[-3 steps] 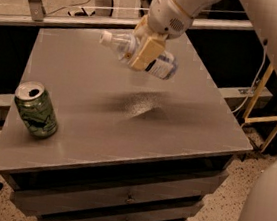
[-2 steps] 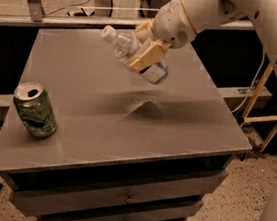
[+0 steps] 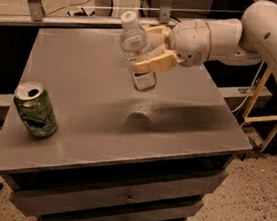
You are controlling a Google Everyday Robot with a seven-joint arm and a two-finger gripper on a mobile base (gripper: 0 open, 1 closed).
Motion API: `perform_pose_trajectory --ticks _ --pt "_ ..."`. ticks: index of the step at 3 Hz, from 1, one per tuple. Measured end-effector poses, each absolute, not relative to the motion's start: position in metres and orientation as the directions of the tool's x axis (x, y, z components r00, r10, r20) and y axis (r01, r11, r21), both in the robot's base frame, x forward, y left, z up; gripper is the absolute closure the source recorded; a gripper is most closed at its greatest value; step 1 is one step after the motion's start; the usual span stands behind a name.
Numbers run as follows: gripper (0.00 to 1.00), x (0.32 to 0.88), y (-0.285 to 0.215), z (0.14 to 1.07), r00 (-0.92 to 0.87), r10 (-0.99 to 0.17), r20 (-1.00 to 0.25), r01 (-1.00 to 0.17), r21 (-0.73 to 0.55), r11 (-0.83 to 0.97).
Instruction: Place blue plastic bottle upright
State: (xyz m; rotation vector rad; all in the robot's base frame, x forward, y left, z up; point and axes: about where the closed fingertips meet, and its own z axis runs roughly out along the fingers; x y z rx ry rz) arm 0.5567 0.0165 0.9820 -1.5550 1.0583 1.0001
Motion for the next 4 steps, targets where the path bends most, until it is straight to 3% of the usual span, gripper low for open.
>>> perform_pose_trajectory --ticks 3,4 --pt "1.00 0.553 0.016 0.968 0.160 -0.018 -0.987 -0.979 -0.156 -0.131" --pt "0.83 0.552 0.013 0.956 0.104 0.007 -0.995 -0.988 -0.104 -0.117"
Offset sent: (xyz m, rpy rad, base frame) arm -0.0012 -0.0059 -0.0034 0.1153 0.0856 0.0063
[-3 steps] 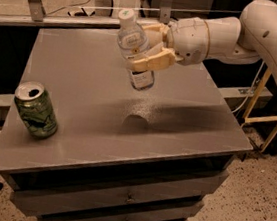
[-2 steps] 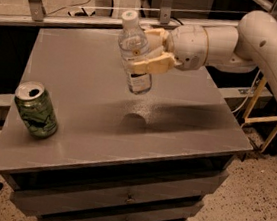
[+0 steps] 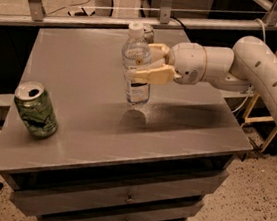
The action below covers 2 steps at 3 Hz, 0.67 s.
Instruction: Place blue plastic bottle upright
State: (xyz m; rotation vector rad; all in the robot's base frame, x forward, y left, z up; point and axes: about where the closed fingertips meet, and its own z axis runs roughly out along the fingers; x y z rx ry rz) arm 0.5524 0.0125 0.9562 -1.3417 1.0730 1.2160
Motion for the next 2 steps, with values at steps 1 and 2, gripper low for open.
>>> perform_pose_trajectory --ticks 1,2 --pt "0.53 0.5527 0.0046 0.9435 0.061 0.068 -0.996 -0.994 -0.067 -0.088" --pt "0.30 0.5531 -0.0008 0.9356 0.061 0.100 -0.993 -0.994 -0.069 -0.080"
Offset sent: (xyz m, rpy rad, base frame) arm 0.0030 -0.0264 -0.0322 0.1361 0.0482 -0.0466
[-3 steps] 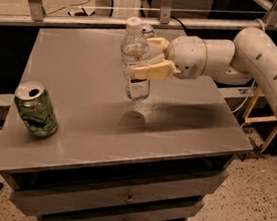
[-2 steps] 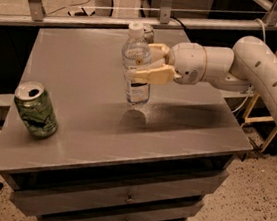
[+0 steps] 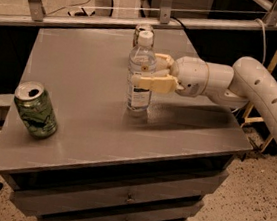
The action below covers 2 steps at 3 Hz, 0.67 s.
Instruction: Place blue plastic bottle upright
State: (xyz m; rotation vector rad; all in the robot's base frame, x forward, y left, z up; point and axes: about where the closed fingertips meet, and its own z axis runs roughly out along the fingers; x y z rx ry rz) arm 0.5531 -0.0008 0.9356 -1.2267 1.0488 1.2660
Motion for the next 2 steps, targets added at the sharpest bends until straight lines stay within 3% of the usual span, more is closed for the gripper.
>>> perform_pose_trajectory --ticks 1,2 --pt "0.06 0.5519 -0.0048 0.9284 0.096 0.083 -0.992 -0.991 -0.104 -0.088" --pt "0.00 0.5499 -0.0122 0.9186 0.116 0.040 -0.992 -0.989 -0.119 -0.084"
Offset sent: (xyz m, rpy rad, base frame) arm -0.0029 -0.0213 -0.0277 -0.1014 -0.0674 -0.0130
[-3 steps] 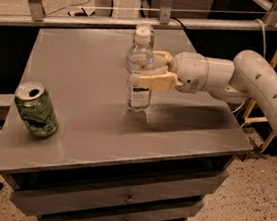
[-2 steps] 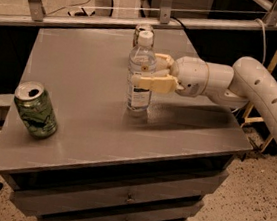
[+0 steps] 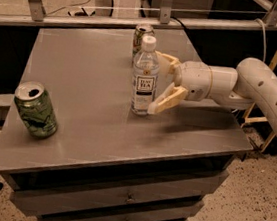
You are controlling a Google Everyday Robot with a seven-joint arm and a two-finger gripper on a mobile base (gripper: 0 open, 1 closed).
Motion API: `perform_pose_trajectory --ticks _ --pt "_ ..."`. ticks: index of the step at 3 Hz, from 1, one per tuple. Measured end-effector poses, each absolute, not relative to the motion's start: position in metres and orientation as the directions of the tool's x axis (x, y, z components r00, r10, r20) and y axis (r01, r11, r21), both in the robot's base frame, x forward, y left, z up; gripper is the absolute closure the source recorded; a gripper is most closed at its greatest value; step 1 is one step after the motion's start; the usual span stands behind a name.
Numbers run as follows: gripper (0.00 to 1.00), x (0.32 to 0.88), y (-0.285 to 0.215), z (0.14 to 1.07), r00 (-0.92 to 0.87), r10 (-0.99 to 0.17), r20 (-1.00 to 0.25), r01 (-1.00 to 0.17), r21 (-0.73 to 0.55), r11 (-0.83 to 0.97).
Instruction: Place blue plastic bottle upright
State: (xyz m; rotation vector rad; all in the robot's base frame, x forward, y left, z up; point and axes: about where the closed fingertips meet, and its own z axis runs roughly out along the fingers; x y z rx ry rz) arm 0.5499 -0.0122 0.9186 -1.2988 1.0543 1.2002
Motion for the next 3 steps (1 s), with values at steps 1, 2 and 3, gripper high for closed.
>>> perform_pose_trajectory --ticks 1,2,3 --pt "0.00 0.549 -0.020 0.914 0.121 0.021 -0.992 -0.990 -0.123 -0.069" --pt "0.00 0.532 -0.064 0.939 0.189 0.011 -0.982 -0.982 -0.188 0.030" --pt "0.00 0.532 -0.064 0.939 0.189 0.011 -0.982 -0.982 -0.188 0.030"
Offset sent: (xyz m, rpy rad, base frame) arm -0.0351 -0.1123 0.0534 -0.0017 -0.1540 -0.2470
